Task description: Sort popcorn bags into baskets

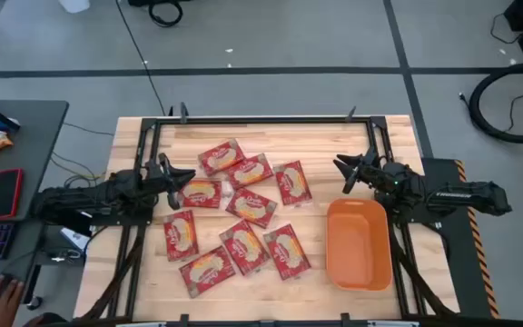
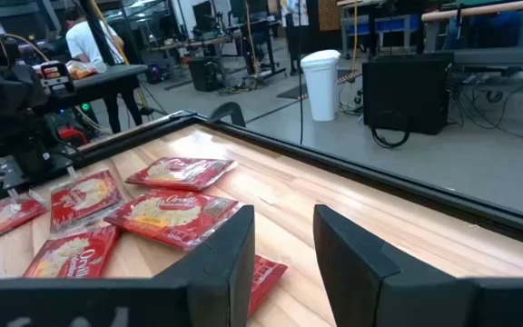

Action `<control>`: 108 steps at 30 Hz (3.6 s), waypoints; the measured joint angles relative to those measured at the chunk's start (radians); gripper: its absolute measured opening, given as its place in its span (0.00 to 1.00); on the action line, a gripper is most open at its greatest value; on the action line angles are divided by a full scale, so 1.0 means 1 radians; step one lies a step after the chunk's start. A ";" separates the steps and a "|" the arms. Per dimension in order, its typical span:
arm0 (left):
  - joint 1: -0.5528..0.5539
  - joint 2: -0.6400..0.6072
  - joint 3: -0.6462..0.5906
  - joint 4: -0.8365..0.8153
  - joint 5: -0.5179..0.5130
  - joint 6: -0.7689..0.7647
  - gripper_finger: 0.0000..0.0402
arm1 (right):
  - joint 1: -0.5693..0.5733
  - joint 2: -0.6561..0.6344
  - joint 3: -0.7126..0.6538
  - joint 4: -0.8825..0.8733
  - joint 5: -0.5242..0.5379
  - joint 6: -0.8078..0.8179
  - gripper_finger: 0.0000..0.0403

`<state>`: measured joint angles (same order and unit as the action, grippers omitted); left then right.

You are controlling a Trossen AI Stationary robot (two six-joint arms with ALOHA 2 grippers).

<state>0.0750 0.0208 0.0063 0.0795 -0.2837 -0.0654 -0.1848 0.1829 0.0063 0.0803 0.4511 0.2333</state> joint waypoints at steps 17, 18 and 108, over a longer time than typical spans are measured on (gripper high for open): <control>0.000 0.000 0.000 0.000 0.000 0.000 0.11 | 0.000 0.000 0.000 0.000 0.000 0.000 0.30; 0.000 0.000 0.000 0.000 0.000 0.000 0.11 | 0.000 0.000 0.000 0.000 0.000 0.000 0.30; 0.053 1.241 0.654 -0.329 -0.102 -0.143 0.33 | 0.000 0.000 0.000 0.000 0.000 0.000 0.30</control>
<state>0.1282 1.2615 0.6600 -0.2491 -0.3858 -0.2087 -0.1845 0.1828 0.0063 0.0803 0.4514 0.2333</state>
